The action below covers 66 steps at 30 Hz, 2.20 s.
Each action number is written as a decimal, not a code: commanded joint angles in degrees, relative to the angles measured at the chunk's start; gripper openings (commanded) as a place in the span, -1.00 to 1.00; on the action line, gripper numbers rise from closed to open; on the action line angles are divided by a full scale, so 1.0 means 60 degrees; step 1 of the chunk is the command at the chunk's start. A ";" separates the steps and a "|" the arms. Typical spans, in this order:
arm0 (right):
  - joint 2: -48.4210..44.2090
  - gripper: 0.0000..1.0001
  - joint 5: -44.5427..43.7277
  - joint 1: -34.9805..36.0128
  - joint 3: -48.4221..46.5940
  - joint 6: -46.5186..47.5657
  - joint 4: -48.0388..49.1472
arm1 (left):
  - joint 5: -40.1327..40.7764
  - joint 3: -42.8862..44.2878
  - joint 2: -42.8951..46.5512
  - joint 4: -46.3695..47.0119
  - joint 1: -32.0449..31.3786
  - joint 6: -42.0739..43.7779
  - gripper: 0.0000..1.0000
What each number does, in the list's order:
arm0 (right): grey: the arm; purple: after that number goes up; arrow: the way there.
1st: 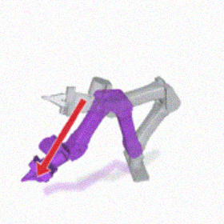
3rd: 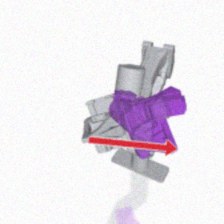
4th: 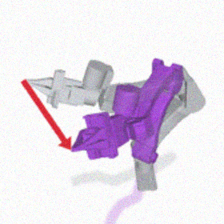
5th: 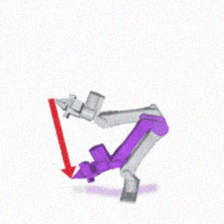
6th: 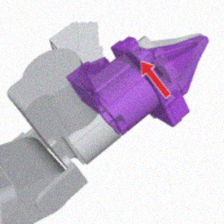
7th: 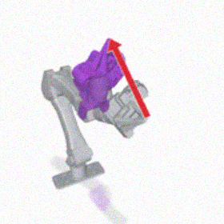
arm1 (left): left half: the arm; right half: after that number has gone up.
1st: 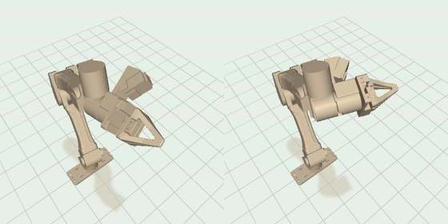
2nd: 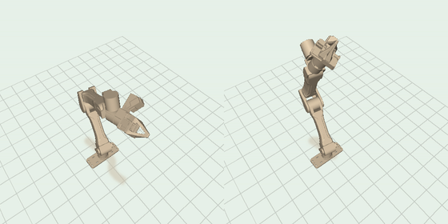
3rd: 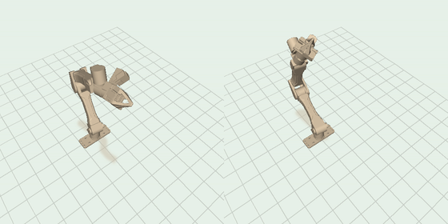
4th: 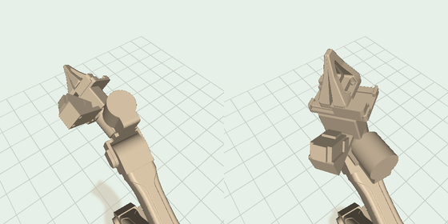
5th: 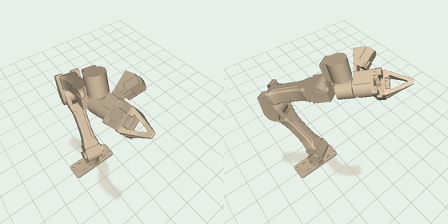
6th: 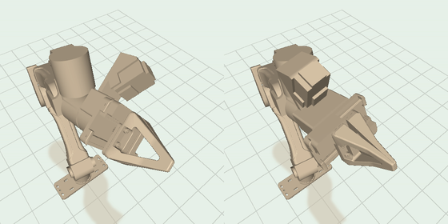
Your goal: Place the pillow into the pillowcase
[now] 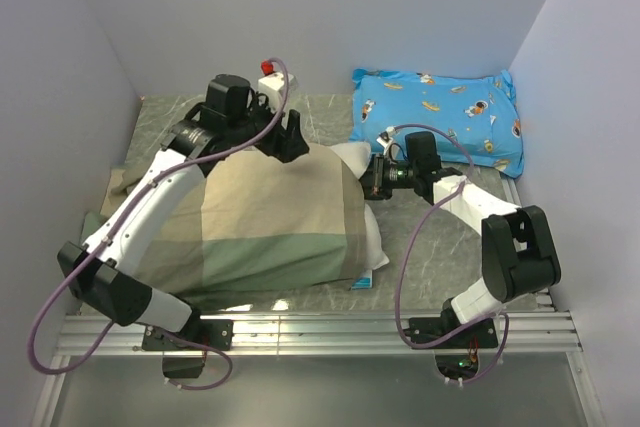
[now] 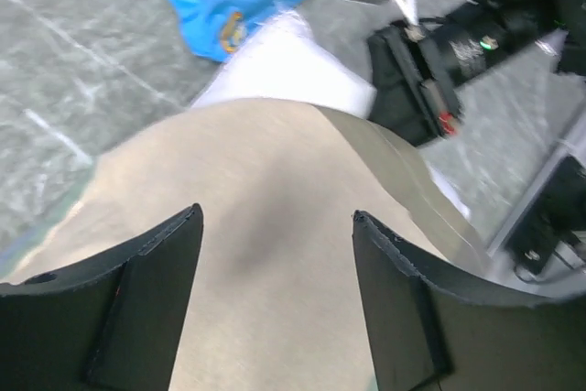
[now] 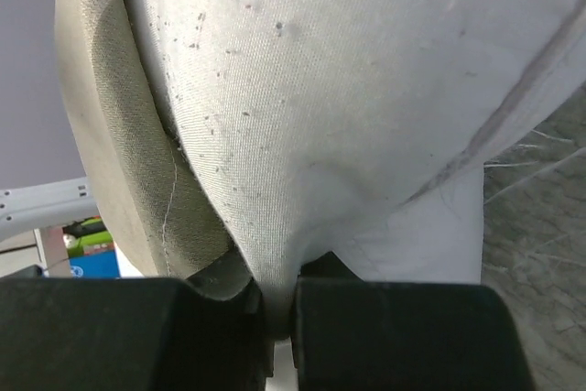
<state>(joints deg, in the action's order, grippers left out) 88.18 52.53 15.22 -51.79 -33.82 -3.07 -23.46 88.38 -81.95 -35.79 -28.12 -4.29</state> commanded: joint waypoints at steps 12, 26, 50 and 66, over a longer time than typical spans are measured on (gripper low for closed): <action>-0.0752 -1.00 0.0238 0.0553 0.0165 0.0556 0.0203 | -0.1185 0.1806 -0.3743 0.0792 -0.0235 -0.1085 -0.56; 0.0084 -1.00 -0.0068 -0.0135 -0.5237 0.1264 0.0822 | -0.4395 0.5290 -0.3529 0.3650 -0.0353 -0.2627 -0.99; -0.2378 -1.00 -0.6820 0.7917 0.0748 1.5111 -0.2066 | 0.3145 -0.3716 0.6847 -0.0715 -0.1524 0.2169 0.83; 0.1634 -1.00 -1.3985 0.9739 0.0678 1.6245 -0.3807 | 0.3144 -0.4286 0.2506 -0.1505 0.2662 0.0612 0.31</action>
<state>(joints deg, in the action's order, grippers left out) 94.19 -20.86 75.46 -47.88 67.51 -11.62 3.14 62.85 -58.89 -41.45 -17.52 0.10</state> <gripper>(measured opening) 0.071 0.681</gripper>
